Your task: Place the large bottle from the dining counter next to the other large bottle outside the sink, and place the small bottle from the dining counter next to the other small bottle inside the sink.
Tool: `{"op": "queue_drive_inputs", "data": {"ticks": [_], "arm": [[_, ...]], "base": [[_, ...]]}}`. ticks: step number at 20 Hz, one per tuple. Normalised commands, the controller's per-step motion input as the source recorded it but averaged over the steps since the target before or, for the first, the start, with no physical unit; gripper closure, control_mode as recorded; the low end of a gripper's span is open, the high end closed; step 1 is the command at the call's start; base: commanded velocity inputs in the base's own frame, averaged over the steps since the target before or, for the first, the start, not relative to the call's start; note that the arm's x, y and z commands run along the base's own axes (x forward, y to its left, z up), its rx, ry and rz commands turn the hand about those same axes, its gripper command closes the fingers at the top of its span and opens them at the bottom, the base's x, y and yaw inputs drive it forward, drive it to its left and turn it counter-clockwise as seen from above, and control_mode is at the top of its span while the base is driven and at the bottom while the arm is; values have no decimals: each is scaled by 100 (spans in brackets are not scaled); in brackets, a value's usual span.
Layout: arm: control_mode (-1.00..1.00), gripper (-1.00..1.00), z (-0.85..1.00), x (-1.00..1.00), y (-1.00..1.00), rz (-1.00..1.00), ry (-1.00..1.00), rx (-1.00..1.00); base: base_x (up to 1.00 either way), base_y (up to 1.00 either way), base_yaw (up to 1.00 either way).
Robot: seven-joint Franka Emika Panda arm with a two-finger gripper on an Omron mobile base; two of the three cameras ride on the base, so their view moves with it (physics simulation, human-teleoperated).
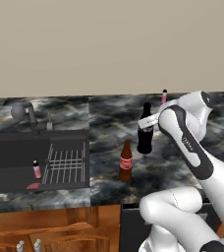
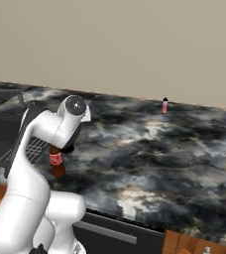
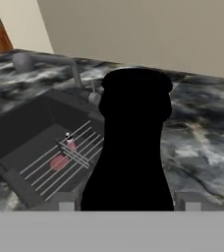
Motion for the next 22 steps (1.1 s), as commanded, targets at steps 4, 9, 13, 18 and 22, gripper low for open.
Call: {"op": "queue_drive_inputs", "data": {"ticks": [4, 9, 13, 18, 22], "arm": [[-100, 100, -7, 0, -7, 5, 5, -2], [-100, 100, -33, -4, 0, 1, -2, 9], [-100, 100, -44, -3, 0, 2, -9, 9], [-100, 100, -17, 0, 0, 5, -11, 0], [-100, 100, -18, 0, 0, 8, -2, -4]], "base": [[0, 0, 0], [0, 0, 0], [0, 0, 0], [0, 0, 0], [0, 0, 0]]}}
